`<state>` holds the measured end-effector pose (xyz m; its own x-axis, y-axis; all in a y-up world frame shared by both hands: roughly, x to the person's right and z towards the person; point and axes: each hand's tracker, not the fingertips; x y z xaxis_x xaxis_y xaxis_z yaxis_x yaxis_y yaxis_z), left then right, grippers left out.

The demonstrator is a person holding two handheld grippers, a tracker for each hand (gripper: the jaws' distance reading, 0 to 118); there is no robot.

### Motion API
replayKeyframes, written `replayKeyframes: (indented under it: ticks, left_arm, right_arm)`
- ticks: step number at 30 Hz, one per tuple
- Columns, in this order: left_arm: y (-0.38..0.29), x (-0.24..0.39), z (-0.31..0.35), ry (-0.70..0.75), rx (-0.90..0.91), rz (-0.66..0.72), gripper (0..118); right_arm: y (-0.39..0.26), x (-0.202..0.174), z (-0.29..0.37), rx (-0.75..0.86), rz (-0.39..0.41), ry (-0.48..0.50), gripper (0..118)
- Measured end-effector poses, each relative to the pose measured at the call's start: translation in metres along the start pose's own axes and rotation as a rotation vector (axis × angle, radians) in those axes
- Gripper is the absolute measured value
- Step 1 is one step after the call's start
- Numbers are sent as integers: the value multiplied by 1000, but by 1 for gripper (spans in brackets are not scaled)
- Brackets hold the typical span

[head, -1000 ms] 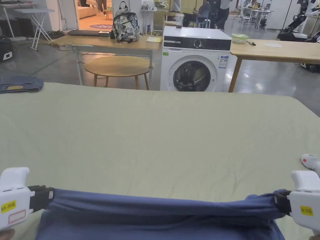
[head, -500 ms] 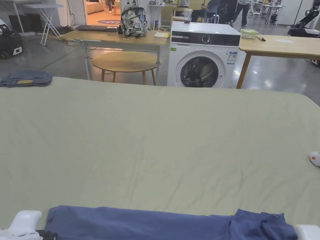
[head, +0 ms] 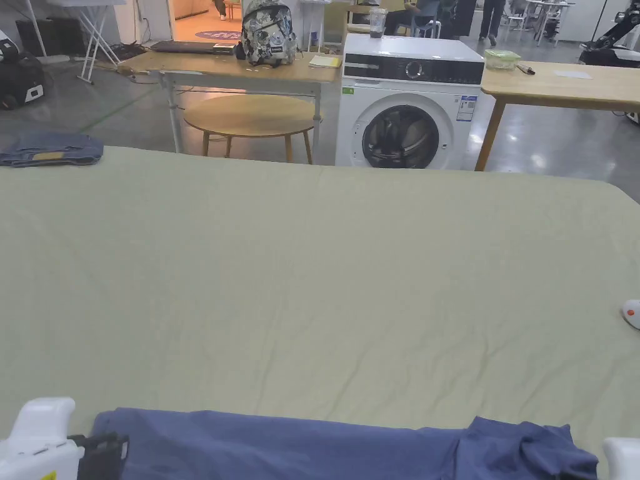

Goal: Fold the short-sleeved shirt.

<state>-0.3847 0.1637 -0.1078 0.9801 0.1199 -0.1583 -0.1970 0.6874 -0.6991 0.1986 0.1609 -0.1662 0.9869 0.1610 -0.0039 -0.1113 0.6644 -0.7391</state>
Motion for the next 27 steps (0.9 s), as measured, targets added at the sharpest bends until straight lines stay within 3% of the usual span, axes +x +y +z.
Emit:
replayKeyframes:
  ticks: [11,12,14,17,19,20,27]
  left_arm:
    - [43,65,9,-12,373,-104,56]
    - [45,71,10,-3,410,-110,55]
    - [48,83,15,13,496,-120,49]
    - [52,95,19,98,573,-119,21]
    - [53,96,23,119,626,-107,5]
    - [54,97,25,126,655,-107,0]
    - [53,85,38,154,688,-132,0]
  right_arm:
    - [35,-73,29,465,-92,60,76]
    - [36,-79,31,510,-96,70,73]
    - [41,-91,37,617,-116,78,51]
    - [49,-106,45,711,-137,67,14]
    - [55,-112,47,726,-137,77,1]
    - [58,-115,47,727,-136,82,0]
    - [69,-127,46,721,-127,132,0]
